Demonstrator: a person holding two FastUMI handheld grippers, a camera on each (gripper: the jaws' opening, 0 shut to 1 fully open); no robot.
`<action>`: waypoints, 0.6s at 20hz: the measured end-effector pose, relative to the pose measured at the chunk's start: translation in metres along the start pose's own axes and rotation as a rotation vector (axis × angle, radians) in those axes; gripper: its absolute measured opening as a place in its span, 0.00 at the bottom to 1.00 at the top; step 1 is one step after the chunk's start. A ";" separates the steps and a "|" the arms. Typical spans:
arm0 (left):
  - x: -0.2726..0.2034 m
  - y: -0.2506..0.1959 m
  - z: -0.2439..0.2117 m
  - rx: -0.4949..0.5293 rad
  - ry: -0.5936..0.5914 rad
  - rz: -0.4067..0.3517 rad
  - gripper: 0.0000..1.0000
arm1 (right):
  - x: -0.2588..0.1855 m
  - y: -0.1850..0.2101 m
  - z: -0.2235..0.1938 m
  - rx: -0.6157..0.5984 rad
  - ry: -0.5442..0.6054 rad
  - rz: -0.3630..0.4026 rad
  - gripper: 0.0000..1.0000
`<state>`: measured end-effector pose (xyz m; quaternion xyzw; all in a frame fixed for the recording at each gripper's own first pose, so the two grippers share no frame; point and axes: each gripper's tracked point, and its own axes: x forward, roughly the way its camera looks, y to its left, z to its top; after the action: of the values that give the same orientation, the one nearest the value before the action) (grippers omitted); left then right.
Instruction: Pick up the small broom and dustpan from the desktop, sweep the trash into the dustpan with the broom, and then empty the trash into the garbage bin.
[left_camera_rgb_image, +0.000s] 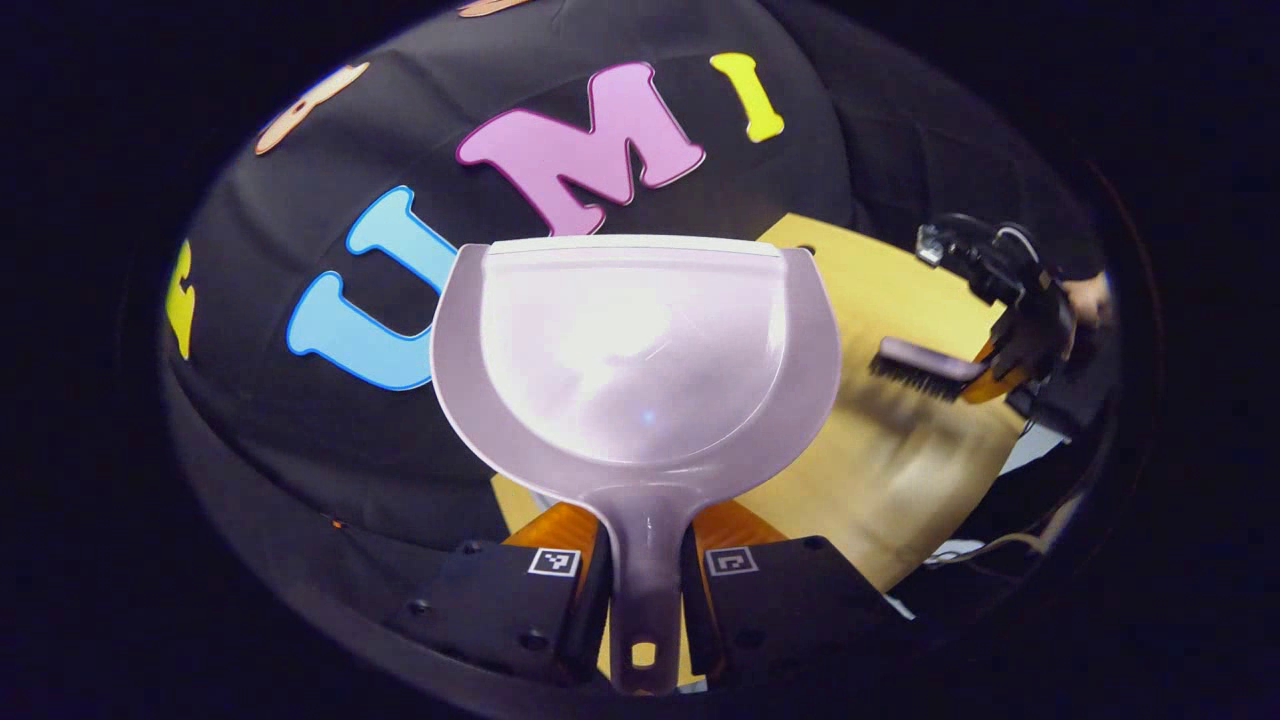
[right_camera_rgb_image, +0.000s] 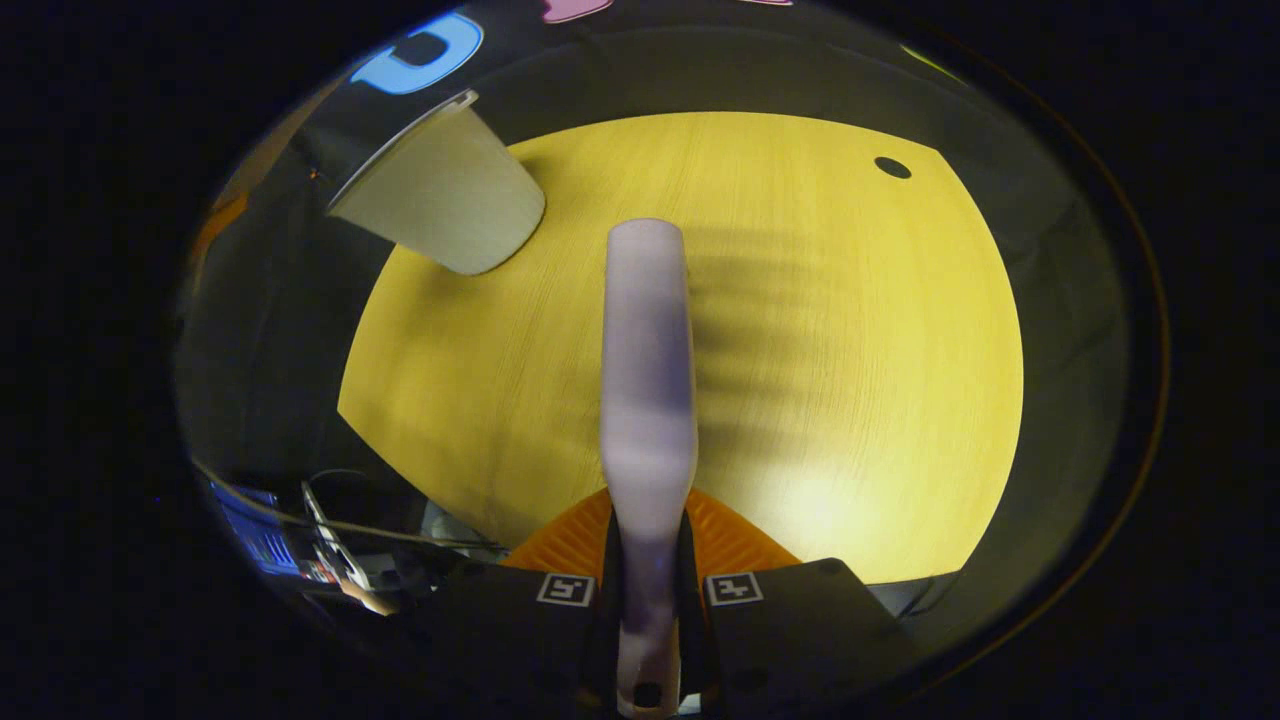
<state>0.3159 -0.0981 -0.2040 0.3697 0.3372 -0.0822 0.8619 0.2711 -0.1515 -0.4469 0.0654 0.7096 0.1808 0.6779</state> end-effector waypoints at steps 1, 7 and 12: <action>0.005 -0.030 0.003 -0.056 -0.033 -0.059 0.28 | 0.000 -0.005 -0.005 0.015 0.003 -0.016 0.26; 0.083 -0.193 -0.035 -0.434 0.073 -0.308 0.29 | 0.030 -0.024 -0.035 0.174 0.046 -0.076 0.26; 0.193 -0.220 -0.102 -0.587 0.311 -0.233 0.30 | 0.072 -0.027 -0.007 0.179 0.015 -0.156 0.27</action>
<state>0.3236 -0.1632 -0.5069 0.0734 0.5135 -0.0221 0.8547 0.2630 -0.1534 -0.5239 0.0689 0.7309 0.0640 0.6760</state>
